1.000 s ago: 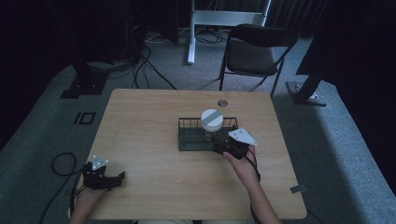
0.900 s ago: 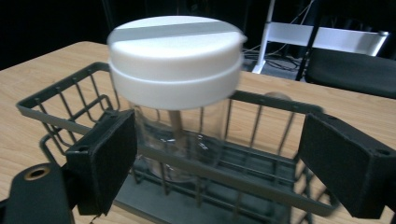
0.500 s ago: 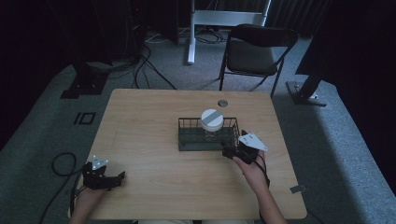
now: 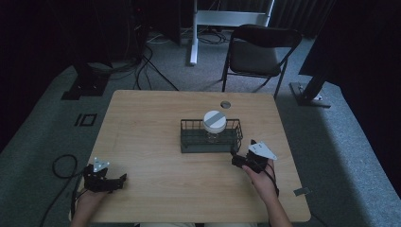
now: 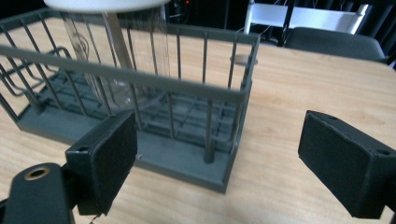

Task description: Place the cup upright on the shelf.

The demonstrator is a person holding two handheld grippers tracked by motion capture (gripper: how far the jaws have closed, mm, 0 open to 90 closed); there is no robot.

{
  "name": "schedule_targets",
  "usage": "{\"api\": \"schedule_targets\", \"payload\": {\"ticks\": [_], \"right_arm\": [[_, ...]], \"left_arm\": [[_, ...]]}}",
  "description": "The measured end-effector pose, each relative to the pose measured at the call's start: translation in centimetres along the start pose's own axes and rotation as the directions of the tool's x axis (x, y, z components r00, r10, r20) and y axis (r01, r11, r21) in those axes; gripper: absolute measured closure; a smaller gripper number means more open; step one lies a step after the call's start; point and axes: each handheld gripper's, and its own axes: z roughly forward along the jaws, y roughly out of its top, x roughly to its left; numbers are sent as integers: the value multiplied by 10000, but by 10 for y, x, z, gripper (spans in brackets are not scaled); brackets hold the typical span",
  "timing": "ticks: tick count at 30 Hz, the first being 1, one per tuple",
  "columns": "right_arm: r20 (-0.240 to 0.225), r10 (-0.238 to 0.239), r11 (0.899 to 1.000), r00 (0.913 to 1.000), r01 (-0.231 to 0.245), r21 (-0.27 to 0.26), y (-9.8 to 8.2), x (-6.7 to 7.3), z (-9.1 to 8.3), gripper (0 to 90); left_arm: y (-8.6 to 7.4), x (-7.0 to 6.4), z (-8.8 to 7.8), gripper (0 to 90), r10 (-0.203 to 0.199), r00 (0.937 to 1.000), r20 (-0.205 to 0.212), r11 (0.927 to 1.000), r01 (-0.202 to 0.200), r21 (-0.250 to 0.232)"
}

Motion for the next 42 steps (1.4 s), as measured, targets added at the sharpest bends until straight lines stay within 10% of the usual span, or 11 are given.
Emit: {"api": "schedule_targets", "payload": {"ticks": [42], "right_arm": [[922, 781, 9692, 9927, -972, 2261, -34, -66, 3, 117]], "left_arm": [[0, 0, 0, 2, -5, 10000, 1, 10000, 5, -3]]}}
